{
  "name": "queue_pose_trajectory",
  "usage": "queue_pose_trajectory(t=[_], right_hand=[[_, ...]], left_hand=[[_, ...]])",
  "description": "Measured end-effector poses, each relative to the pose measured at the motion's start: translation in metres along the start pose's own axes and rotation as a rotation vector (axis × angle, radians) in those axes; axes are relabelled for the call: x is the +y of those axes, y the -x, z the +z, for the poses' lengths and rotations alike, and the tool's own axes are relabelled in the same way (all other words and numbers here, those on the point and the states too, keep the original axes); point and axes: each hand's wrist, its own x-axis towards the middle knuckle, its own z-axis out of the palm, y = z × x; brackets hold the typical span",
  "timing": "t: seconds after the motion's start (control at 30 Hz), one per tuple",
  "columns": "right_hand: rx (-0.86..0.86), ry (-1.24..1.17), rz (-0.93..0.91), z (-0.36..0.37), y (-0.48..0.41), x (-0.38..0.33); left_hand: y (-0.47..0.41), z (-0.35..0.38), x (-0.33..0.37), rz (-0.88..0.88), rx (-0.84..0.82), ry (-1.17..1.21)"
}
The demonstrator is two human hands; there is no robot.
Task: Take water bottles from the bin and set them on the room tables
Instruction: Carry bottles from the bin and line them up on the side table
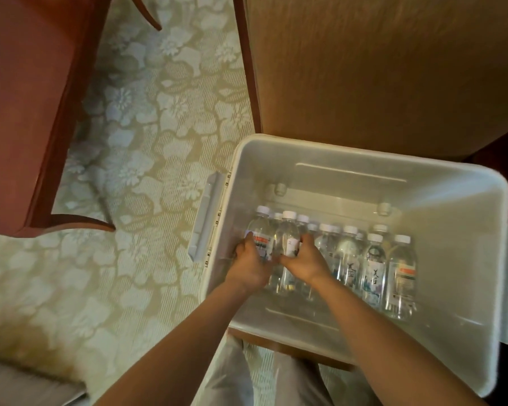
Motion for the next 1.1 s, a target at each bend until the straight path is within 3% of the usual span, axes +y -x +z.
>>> queue_pose_trajectory(t=[0.2, 0.43, 0.9, 1.1], right_hand=[[-0.013, -0.160, 0.058, -0.028, 0.016, 0.016], [-0.007, -0.371, 0.079, -0.062, 0.027, 0.029], [-0.035, -0.408, 0.062, -0.078, 0.046, 0.038], [0.006, -0.443, 0.053, -0.073, 0.047, 0.045]], left_hand=[[0.001, 0.002, 0.003, 0.008, -0.049, -0.055], [0.000, 0.006, 0.011, 0.010, 0.023, -0.098], [-0.014, 0.012, 0.015, 0.120, 0.161, -0.522], [-0.013, 0.028, 0.011, 0.117, 0.115, -0.445]])
